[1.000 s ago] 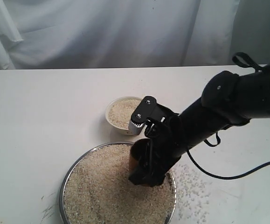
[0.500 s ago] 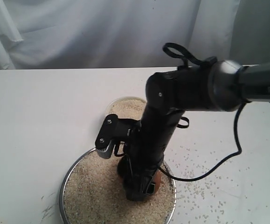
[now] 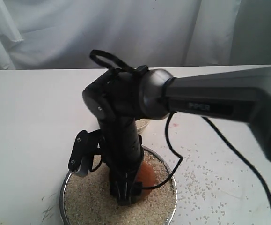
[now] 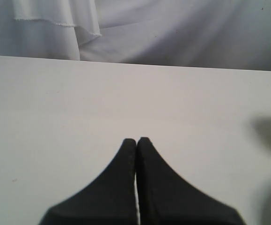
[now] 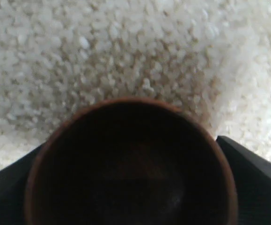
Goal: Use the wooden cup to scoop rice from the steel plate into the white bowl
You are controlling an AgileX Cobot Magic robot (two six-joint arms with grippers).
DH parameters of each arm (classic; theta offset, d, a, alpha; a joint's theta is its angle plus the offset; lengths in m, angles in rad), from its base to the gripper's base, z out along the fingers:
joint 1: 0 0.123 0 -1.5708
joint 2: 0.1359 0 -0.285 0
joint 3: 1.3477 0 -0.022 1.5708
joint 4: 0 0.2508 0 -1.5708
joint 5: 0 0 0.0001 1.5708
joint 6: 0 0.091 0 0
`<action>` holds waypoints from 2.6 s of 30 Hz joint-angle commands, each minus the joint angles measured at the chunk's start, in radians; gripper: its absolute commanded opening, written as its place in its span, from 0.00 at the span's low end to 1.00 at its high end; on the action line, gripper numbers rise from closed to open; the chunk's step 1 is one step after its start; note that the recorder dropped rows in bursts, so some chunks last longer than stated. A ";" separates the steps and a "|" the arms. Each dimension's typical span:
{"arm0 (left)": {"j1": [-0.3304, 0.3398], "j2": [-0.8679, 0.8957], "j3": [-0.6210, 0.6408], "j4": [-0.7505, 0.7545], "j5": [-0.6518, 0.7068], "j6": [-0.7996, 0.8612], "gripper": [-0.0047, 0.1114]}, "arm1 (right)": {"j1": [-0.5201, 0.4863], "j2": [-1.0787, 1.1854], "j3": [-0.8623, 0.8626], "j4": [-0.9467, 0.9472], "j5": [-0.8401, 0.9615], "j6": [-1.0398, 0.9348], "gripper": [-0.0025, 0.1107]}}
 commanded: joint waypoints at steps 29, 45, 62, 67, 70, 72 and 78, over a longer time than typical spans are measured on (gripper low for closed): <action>0.002 -0.004 0.005 0.001 -0.013 -0.001 0.04 | -0.006 -0.001 -0.067 0.096 -0.002 -0.028 0.95; 0.002 -0.004 0.005 0.001 -0.013 -0.001 0.04 | -0.241 -0.307 0.197 0.564 -0.215 -0.289 0.95; 0.002 -0.004 0.005 0.001 -0.013 -0.001 0.04 | -0.473 -0.542 0.915 1.708 -0.580 -1.477 0.88; 0.002 -0.004 0.005 0.001 -0.013 -0.001 0.04 | -0.496 -0.498 0.915 1.642 -0.550 -1.438 0.87; 0.002 -0.004 0.005 0.001 -0.013 -0.001 0.04 | -0.496 -0.498 0.912 1.613 -0.555 -1.429 0.87; 0.002 -0.004 0.005 0.001 -0.013 -0.001 0.04 | -0.496 -0.498 0.911 1.595 -0.561 -1.429 0.87; 0.002 -0.004 0.005 0.001 -0.013 -0.001 0.04 | -0.496 -0.438 0.911 1.578 -0.568 -1.420 0.86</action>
